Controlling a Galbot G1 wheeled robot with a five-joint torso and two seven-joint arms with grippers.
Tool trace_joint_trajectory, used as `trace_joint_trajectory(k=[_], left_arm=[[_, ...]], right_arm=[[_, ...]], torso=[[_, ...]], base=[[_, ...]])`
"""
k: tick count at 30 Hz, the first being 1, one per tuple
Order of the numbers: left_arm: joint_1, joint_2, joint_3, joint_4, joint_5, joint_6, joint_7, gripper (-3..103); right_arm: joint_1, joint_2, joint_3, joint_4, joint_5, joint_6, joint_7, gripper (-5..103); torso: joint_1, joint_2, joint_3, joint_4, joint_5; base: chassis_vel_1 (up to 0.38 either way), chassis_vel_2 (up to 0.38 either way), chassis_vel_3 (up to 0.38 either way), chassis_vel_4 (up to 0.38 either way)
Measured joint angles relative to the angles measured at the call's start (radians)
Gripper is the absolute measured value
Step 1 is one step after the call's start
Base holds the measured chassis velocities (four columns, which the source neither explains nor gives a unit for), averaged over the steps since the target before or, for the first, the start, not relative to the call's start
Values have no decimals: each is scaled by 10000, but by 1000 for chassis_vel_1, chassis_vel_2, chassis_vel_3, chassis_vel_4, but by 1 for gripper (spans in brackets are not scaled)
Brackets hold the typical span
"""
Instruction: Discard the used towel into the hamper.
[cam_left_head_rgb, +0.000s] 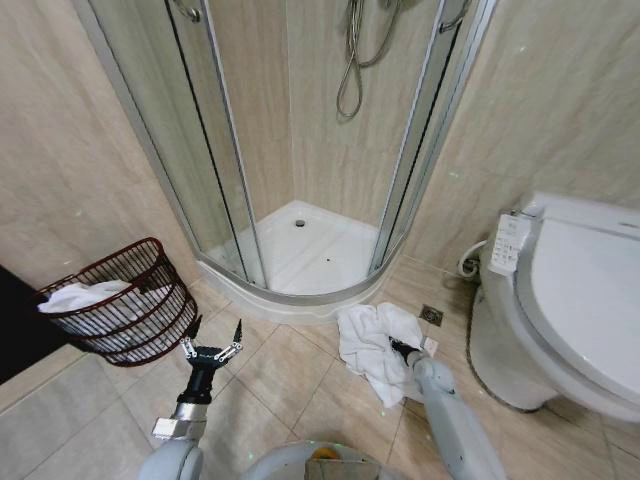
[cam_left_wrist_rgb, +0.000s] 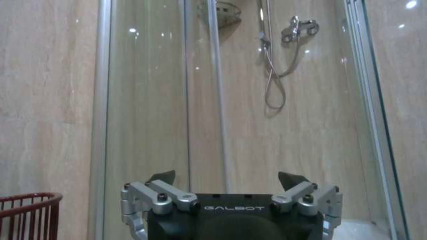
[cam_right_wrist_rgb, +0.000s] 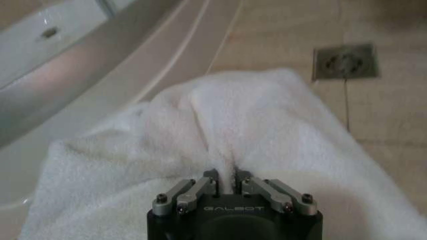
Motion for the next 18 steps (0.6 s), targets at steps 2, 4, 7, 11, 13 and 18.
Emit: trace_joint_trajectory(k=[2, 4, 7, 11, 13, 18], left_arm=[[9, -17, 14, -2, 12, 0, 7, 100], [21, -31, 20, -7, 17, -3, 14, 100], [42, -49, 19, -24, 17, -23, 17, 100], [85, -58, 7, -24, 13, -89, 17, 100], [91, -61, 7, -24, 13, -100, 17, 100], [143, -80, 7, -27, 21, -160, 18, 100]], right_arm=[[-68, 0, -4, 33, -371, 360, 64, 15], [-149, 0, -4, 84, -679, 694, 113, 11], [-482, 6, -3, 389, -1198, 1487, 291, 4], [-925, 132, 26, 740, -2035, 2961, 560, 2], [-1068, 154, 34, 940, -2163, 3312, 682, 2], [-1679, 168, 92, 2014, -2616, 3989, 881, 2]], torso=[[0, 0, 0, 1, -1], [0, 0, 0, 1, 0], [0, 0, 0, 0, -1], [0, 0, 0, 0, 0], [0, 0, 0, 0, -2], [0, 0, 0, -1, -3]], base=[[0, 0, 0, 0], [0, 0, 0, 0], [0, 0, 0, 0], [0, 0, 0, 0], [0, 0, 0, 0], [0, 0, 0, 0]])
